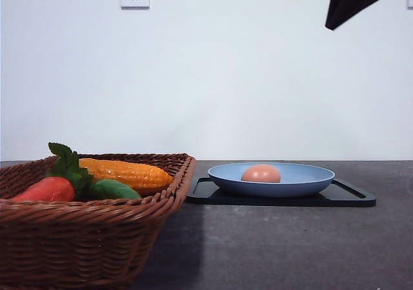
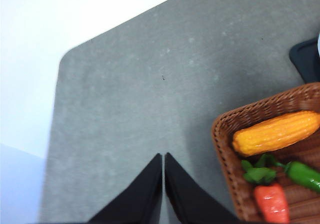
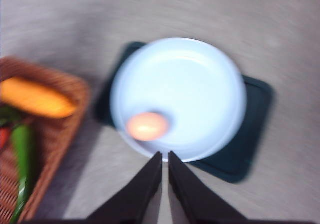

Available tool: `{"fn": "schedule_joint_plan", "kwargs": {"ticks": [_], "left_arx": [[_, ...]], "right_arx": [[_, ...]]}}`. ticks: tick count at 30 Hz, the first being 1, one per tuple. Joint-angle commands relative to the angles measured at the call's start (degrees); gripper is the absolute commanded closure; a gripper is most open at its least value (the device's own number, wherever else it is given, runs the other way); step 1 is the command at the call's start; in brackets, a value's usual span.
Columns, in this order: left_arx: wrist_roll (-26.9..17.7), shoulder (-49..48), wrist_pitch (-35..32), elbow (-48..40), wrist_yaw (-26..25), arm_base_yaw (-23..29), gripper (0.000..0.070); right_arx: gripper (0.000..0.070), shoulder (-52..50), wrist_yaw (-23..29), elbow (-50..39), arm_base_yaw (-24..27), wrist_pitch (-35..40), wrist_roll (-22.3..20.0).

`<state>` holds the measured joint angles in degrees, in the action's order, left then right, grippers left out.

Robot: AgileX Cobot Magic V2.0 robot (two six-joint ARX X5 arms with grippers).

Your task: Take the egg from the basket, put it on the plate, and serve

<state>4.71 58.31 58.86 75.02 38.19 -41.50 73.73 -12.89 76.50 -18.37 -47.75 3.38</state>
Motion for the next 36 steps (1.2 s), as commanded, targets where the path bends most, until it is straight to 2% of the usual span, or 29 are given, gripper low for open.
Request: {"fn": "schedule_joint_plan", "kwargs": {"ticks": [1, 10, 12, 15, 19, 22, 36], "left_arx": [[-1.41, -0.97, -3.55, -1.99, -4.03, 1.1, 0.07], [-3.72, -12.06, -29.31, -24.62, -20.72, 4.97, 0.07], [-2.67, -15.12, -35.04, -30.5, -21.84, 4.97, 0.07], [1.09, -19.05, -39.64, -37.86, -21.97, 4.95, 0.07], [6.54, -23.37, -40.6, -43.59, -22.35, 4.95, 0.07], [9.96, -24.36, -38.73, -43.82, -22.41, 4.95, 0.07], [9.92, -24.22, -39.38, -43.82, -22.31, 4.95, 0.07]], "right_arx": [[0.07, -3.44, 1.54, -3.92, -2.63, 3.29, -0.48], [0.07, -21.55, 17.48, -25.57, -16.41, 18.53, 2.83], [0.07, -24.82, 20.79, -30.32, -18.4, 22.14, 3.66], [0.07, -29.66, 25.2, -38.09, -20.8, 28.8, 3.93], [0.07, -34.03, 26.51, -46.24, -22.15, 37.15, 4.57], [0.07, -34.92, 26.49, -48.41, -22.12, 38.74, 6.31], [0.07, -34.97, 26.49, -48.39, -22.09, 38.75, 6.71]]}}
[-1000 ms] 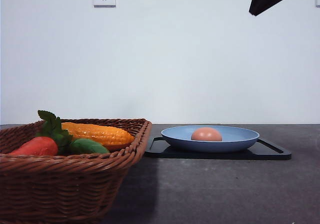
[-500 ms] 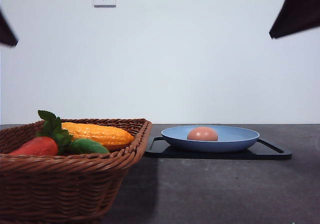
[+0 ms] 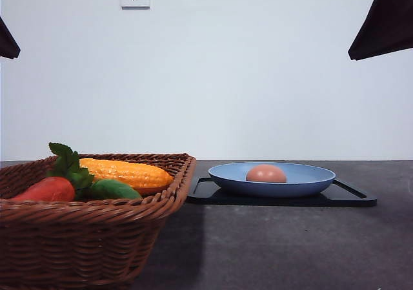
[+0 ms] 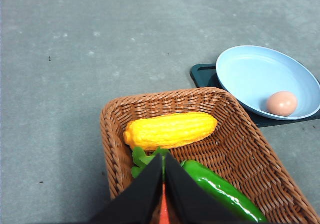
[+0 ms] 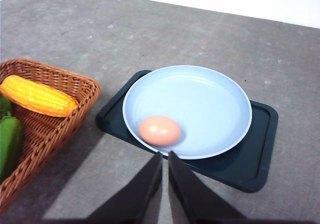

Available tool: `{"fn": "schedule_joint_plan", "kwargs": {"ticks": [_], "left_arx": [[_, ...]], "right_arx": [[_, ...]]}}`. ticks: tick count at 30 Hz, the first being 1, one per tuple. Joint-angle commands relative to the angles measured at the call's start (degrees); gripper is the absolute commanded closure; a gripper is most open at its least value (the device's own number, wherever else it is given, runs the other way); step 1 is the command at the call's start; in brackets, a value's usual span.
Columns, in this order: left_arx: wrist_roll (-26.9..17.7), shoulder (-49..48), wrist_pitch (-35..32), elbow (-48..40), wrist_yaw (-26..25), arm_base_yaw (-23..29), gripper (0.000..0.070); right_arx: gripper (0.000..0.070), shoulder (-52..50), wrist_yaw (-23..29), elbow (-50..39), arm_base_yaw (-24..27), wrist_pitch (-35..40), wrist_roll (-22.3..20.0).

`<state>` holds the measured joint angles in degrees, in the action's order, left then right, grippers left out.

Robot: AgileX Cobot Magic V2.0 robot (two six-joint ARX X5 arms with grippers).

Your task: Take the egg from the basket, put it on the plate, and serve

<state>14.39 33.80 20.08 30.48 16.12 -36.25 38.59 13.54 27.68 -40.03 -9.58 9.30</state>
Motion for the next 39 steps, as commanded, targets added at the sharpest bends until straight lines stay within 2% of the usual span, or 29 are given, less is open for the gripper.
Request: {"fn": "schedule_joint_plan", "kwargs": {"ticks": [1, 6, 8, 10, 15, 18, 23, 27, 31, 39], "left_arx": [[0.24, 0.28, -0.58, 0.72, -0.24, -0.31, 0.07], [0.07, -1.54, 0.76, 0.72, -0.24, -0.29, 0.07], [-3.36, -4.64, 2.0, 0.65, 0.35, 0.31, 0.07], [-4.76, -8.59, 2.19, 0.09, 0.39, 1.47, 0.07], [-7.8, -19.18, -3.89, -5.49, 0.18, 8.69, 0.07], [-9.1, -24.14, -8.75, -10.9, -3.15, 15.03, 0.07], [-8.53, -30.2, -13.22, -19.73, -12.97, 26.7, 0.07], [-6.2, -32.61, -12.92, -24.07, -14.84, 32.36, 0.07], [-3.79, -33.66, -10.68, -26.79, -14.85, 34.86, 0.07], [-3.78, -33.66, -7.43, -29.51, -14.98, 35.5, 0.07]], "right_arx": [[0.07, 0.17, 0.07, 0.44, -0.44, 0.59, 0.79], [0.07, 0.17, 0.07, 0.44, -0.44, 0.61, 0.79], [0.07, 0.17, 0.07, 0.44, -0.44, 0.61, 0.79], [0.07, 0.17, 0.07, 0.44, -0.44, 0.6, 0.79], [0.07, 0.17, 0.07, 0.44, -0.44, 0.59, 0.79], [0.07, 0.17, 0.07, 0.44, -0.44, 0.59, 0.79], [0.07, 0.17, 0.07, 0.44, -0.44, 0.59, 0.79], [0.07, 0.17, 0.07, 0.44, -0.44, 0.59, 0.79], [0.07, 0.17, 0.07, 0.44, -0.44, 0.59, 0.79], [0.07, 0.17, 0.07, 0.44, -0.44, 0.59, 0.79]]}}
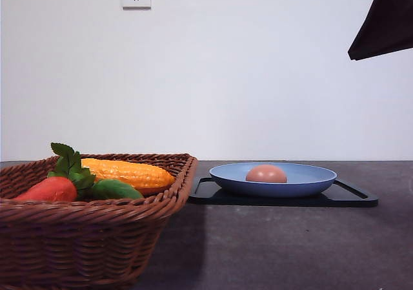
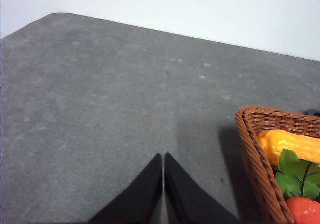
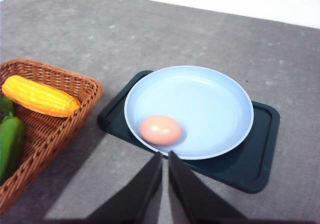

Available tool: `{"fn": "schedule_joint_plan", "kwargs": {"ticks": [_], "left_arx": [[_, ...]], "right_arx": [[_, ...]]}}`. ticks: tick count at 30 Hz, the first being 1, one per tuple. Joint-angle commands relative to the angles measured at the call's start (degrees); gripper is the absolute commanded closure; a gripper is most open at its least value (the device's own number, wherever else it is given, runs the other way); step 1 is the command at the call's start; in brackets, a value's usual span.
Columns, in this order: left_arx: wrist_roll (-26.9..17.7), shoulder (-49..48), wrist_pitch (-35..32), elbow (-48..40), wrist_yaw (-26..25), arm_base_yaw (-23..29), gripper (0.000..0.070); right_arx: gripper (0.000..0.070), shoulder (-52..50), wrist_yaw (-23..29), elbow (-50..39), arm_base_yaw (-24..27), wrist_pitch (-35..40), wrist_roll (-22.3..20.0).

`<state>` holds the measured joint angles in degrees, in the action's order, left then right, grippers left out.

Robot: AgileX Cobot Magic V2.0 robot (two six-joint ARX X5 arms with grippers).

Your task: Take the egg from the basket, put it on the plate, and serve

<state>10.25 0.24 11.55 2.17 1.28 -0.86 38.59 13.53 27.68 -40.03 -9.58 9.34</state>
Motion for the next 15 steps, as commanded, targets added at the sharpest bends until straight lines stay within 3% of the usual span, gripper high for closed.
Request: {"fn": "schedule_joint_plan", "kwargs": {"ticks": [1, 15], "left_arx": [[0.61, -0.1, 1.06, -1.21, -0.15, 0.11, 0.07], [1.06, -0.08, 0.57, -1.22, -0.14, 0.11, 0.07]], "right_arx": [[0.07, 0.17, 0.08, 0.44, -0.44, 0.59, 0.74], [0.07, 0.17, 0.08, 0.44, -0.44, 0.59, 0.74]]}}
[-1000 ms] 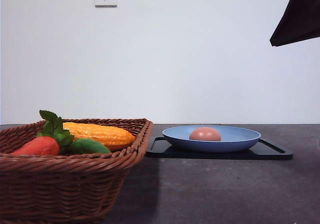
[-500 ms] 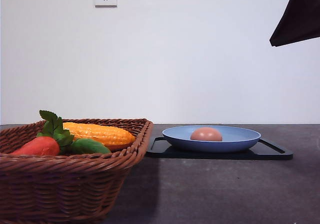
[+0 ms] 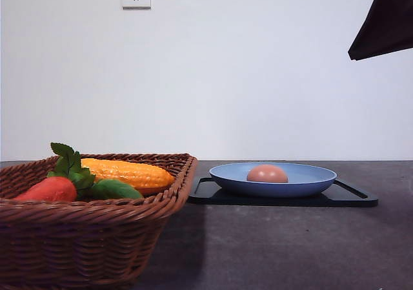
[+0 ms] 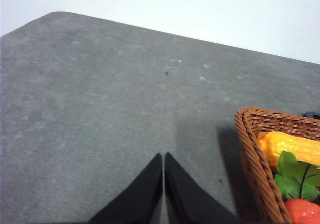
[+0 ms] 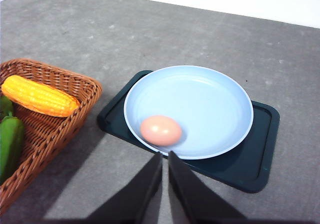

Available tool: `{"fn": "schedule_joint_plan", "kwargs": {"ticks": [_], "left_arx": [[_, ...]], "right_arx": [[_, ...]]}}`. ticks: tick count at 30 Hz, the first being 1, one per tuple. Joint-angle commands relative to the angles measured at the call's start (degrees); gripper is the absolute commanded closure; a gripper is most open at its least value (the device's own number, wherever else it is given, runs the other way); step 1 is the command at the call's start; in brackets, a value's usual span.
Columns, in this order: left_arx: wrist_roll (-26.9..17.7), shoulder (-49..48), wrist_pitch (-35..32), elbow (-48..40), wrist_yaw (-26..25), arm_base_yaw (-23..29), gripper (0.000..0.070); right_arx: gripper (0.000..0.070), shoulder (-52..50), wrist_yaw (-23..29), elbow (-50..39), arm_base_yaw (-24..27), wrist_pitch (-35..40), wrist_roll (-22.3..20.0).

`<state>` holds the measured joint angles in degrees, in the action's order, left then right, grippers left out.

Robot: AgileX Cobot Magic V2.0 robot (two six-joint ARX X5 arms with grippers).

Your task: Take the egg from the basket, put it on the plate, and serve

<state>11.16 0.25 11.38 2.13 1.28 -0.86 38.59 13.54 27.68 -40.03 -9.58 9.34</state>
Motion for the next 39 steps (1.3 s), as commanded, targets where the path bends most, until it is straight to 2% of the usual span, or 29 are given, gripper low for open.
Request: {"fn": "schedule_joint_plan", "kwargs": {"ticks": [1, 11, 16, 18, 21, 26, 31, 35, 39], "left_arx": [[0.15, -0.09, 0.74, -1.18, -0.14, 0.11, 0.07], [0.15, -0.09, 0.74, -1.18, -0.14, 0.11, 0.07], [0.15, -0.09, 0.74, -1.18, -0.14, 0.11, 0.07], [0.15, -0.09, 0.74, -1.18, -0.15, 0.11, 0.07], [0.15, -0.09, 0.75, -1.18, -0.13, 0.11, 0.07], [0.15, -0.09, 0.71, -1.18, -0.13, 0.11, 0.07], [0.15, -0.09, 0.7, -1.18, -0.13, 0.11, 0.07], [0.15, -0.09, 0.7, -1.18, -0.13, 0.11, 0.07], [0.15, -0.09, 0.7, -1.18, -0.15, 0.11, 0.07]], "right_arx": [[0.07, 0.17, 0.07, 0.44, -0.44, 0.59, 0.74], [0.07, 0.17, 0.1, 0.44, -0.44, 0.59, 0.23], [0.07, -2.78, 2.4, 0.2, 0.88, 0.44, -6.95], [0.07, -6.03, 2.84, -0.86, 3.29, 1.37, -10.14], [0.07, -10.61, -0.67, -4.25, 8.59, 5.62, -12.94], [0.07, -20.18, -10.75, -13.17, 21.91, 14.13, -13.17], [0.07, -27.56, -19.0, -19.51, 32.98, 15.5, -12.56], [0.07, -31.51, -21.52, -22.92, 37.49, 15.31, -11.45], [0.07, -34.51, -22.23, -24.93, 38.92, 12.82, -8.79]]}}
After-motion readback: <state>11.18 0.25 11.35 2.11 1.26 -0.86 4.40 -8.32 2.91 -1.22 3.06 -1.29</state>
